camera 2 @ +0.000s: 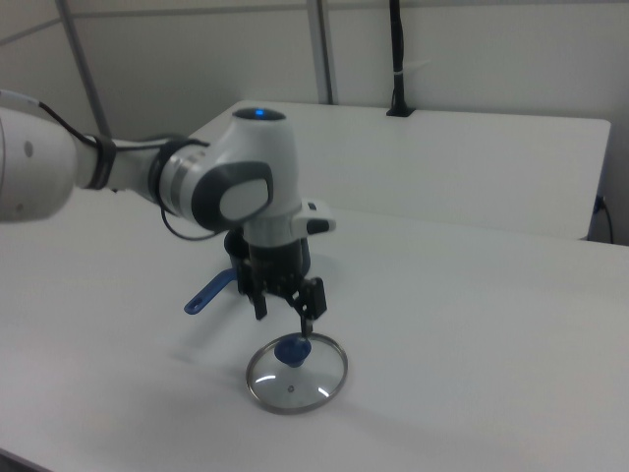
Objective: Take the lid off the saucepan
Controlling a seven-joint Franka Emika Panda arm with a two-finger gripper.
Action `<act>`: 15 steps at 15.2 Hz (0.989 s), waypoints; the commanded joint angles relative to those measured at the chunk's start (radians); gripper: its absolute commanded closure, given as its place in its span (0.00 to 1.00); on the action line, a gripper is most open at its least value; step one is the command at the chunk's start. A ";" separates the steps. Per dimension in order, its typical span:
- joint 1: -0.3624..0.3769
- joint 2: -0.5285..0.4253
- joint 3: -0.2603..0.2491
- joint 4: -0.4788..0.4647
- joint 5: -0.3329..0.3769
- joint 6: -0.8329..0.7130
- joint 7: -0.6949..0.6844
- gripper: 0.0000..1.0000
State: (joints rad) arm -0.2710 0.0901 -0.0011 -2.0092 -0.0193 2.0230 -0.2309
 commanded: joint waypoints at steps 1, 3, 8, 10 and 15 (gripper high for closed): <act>0.016 -0.023 0.009 0.105 0.030 -0.116 0.076 0.00; 0.051 -0.032 0.012 0.209 0.030 -0.211 0.160 0.00; 0.136 -0.104 0.047 0.319 0.019 -0.319 0.320 0.00; 0.182 -0.142 0.040 0.319 0.015 -0.349 0.311 0.00; 0.223 -0.138 0.029 0.328 -0.062 -0.348 0.196 0.00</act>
State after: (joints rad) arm -0.0819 -0.0553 0.0499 -1.6826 -0.0261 1.6805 0.0390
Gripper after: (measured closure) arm 0.000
